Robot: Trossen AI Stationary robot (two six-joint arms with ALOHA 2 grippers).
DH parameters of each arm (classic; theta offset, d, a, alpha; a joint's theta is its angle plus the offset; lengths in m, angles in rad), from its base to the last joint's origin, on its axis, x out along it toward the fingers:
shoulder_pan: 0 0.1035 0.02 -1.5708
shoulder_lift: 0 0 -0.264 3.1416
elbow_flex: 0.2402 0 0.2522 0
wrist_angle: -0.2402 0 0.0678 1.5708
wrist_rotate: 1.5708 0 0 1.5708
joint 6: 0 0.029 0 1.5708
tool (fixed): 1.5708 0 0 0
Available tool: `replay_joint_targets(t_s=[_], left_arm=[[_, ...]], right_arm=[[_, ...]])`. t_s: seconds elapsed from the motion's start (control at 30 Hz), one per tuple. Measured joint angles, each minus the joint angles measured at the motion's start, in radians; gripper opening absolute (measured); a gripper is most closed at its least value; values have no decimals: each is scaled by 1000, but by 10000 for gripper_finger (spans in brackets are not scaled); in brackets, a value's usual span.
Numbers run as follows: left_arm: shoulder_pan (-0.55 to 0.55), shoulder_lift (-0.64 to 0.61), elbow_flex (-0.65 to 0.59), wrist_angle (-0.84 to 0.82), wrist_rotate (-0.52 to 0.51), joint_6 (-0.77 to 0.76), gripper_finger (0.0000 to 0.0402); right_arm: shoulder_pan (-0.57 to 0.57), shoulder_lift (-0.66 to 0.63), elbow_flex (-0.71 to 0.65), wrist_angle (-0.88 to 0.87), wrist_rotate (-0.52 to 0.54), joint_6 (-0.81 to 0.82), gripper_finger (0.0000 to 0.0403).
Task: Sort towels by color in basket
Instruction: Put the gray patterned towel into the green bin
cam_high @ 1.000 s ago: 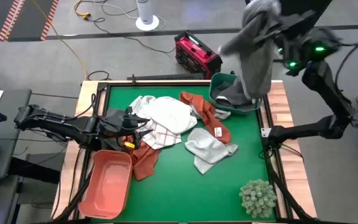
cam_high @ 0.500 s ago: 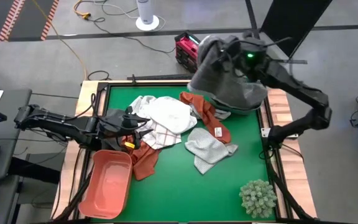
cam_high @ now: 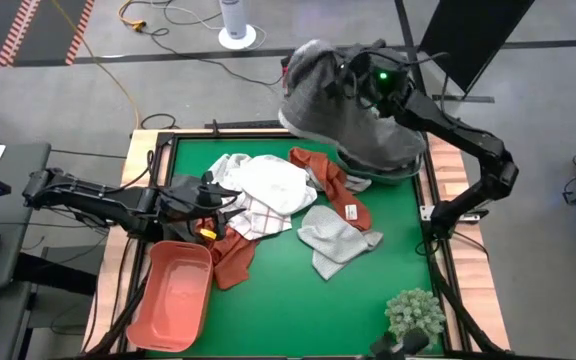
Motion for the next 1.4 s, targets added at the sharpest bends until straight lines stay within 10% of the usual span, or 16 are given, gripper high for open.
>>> replay_joint_targets(t_s=[0.33, 0.67, 1.4], left_arm=[[0, -70, 0, -84, 0, -77, 210], [0, -71, 0, -51, -30, -73, 210], [0, -71, 0, -37, -104, -28, 210]], right_arm=[[-50, -86, -2, -778, 263, 80, 19], [-139, -84, -2, -1250, 186, 343, 19], [-253, -76, -361, -903, -209, 363, 19]])
